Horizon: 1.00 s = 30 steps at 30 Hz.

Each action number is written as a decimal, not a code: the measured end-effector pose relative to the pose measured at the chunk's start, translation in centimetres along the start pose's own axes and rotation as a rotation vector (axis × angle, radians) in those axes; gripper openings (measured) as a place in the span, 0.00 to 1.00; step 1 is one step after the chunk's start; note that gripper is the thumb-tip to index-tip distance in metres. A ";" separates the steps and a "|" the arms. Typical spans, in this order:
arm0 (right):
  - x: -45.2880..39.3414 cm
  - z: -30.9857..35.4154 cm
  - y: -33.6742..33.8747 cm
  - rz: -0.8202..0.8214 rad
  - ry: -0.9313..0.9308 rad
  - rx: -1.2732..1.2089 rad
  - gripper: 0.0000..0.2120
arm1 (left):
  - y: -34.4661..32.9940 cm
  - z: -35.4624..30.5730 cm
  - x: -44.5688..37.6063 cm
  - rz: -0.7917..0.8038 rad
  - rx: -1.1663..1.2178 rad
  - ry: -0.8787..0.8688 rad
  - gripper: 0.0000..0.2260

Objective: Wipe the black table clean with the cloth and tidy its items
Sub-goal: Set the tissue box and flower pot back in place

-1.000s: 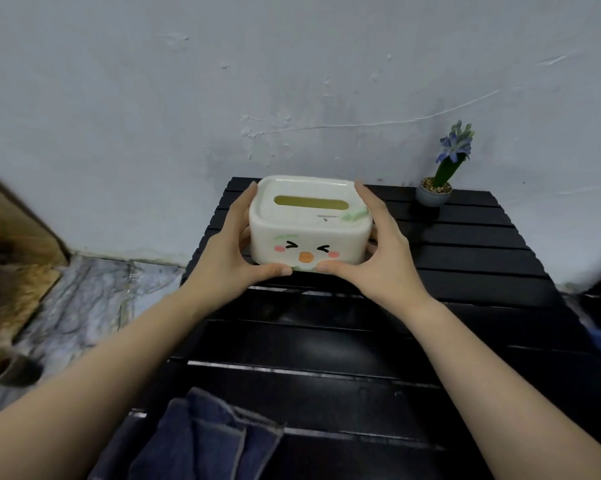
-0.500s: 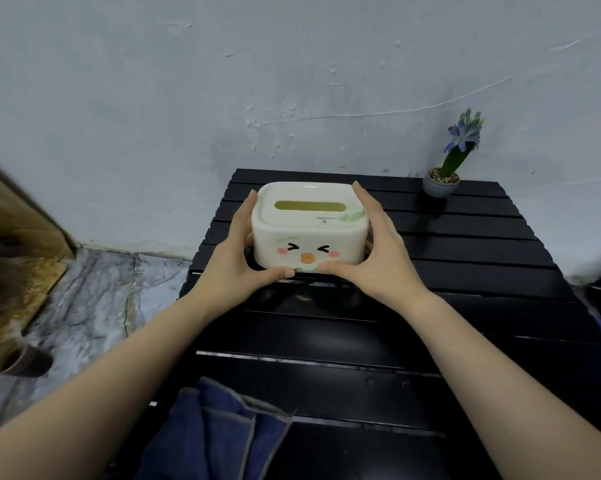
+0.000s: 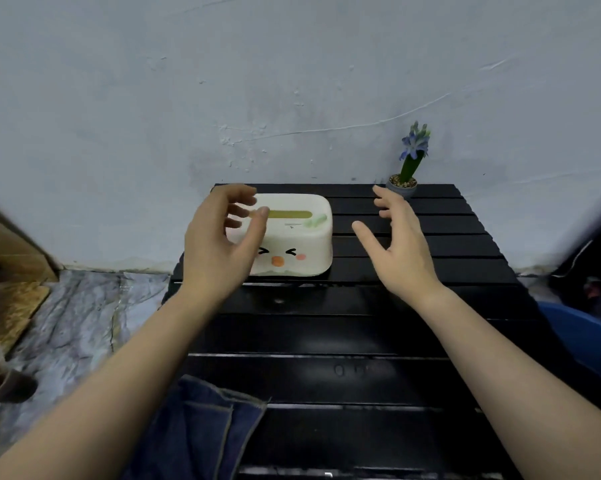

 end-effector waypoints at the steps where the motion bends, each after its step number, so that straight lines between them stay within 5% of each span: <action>1: -0.2 -0.4 0.8 -0.027 0.001 0.027 0.25 | -1.1 -1.4 -0.1 0.025 0.010 -0.022 0.07; 9: -5.4 -6.1 3.0 -0.015 -0.047 0.262 0.16 | -14.0 -8.0 -0.2 0.291 -0.074 -0.322 0.06; 20: -14.0 -12.1 -1.1 0.217 -0.142 0.510 0.23 | -26.2 0.8 3.9 0.848 -0.612 -0.147 0.26; 30: -15.1 -13.7 -1.9 0.083 -0.096 0.362 0.18 | -26.3 1.6 4.8 0.809 -0.578 -0.144 0.36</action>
Point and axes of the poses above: each hand's wrist, its own x-axis away from the middle knuckle, its own y-axis out of the back of the hand, z = x × y, the point moved 8 cm from there along -x, towards the middle knuckle, and after that the axes turned 5 degrees about -y, right-handed, at the moved point
